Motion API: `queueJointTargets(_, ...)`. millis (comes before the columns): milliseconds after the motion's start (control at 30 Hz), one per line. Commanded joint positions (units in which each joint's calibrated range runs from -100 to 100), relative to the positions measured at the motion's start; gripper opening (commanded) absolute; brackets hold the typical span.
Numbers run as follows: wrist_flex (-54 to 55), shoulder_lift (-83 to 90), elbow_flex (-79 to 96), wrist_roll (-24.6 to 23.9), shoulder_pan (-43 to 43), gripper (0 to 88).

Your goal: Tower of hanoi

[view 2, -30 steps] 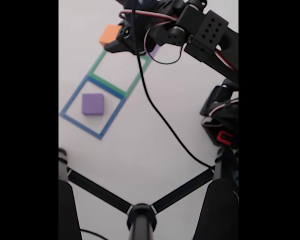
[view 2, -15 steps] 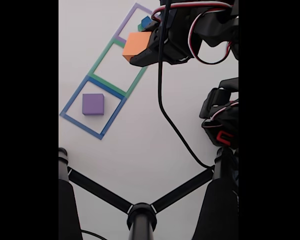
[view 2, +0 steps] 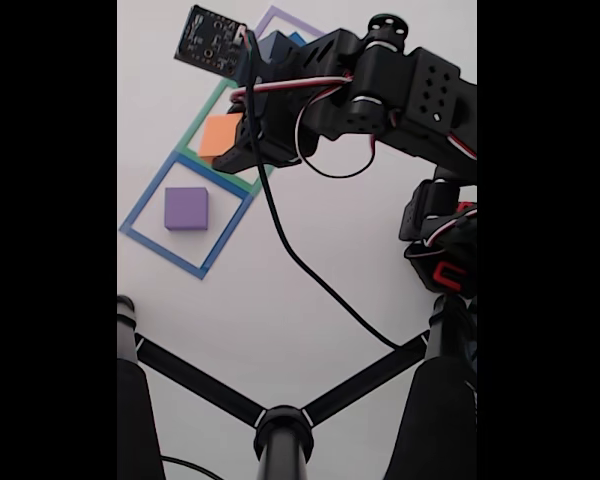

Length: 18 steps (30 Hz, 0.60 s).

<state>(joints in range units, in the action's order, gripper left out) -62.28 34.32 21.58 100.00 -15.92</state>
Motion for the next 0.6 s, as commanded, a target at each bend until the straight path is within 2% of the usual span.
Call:
queueJointTargets(0, 22.58, 2.3, 14.45, 0.0, -2.41, 8.2)
queueJointTargets(267, 55.12, -5.87, 31.71, 0.0, -6.23, 7.9)
queueJointTargets(567, 78.18, -19.17, 38.62, 0.0, -6.53, 7.9)
